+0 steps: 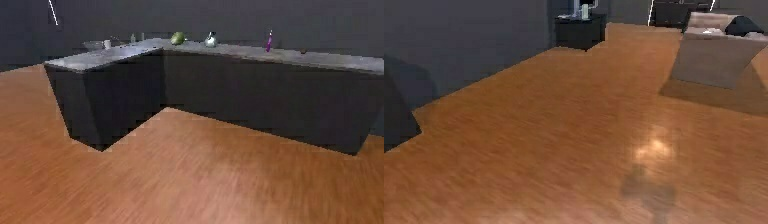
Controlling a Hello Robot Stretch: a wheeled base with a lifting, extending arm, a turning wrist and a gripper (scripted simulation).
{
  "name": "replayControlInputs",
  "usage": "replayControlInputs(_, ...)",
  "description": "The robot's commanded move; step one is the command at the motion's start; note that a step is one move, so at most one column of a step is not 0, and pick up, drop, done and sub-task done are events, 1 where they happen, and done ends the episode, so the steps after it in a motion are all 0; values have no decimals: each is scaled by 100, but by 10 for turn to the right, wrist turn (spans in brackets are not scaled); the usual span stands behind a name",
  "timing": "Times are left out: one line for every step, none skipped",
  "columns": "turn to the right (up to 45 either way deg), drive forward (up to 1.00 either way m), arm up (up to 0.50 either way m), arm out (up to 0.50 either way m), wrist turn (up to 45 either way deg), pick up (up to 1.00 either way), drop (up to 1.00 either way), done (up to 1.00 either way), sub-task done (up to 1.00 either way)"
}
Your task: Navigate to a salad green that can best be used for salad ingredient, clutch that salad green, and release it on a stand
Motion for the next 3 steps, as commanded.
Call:
replayControlInputs(30,0,0,0,0,0,0,0,0)
replayControlInputs(0,100,0,0,0,0,0,0,0)
replayControlInputs(0,80,0,0,0,0,0,0,0)
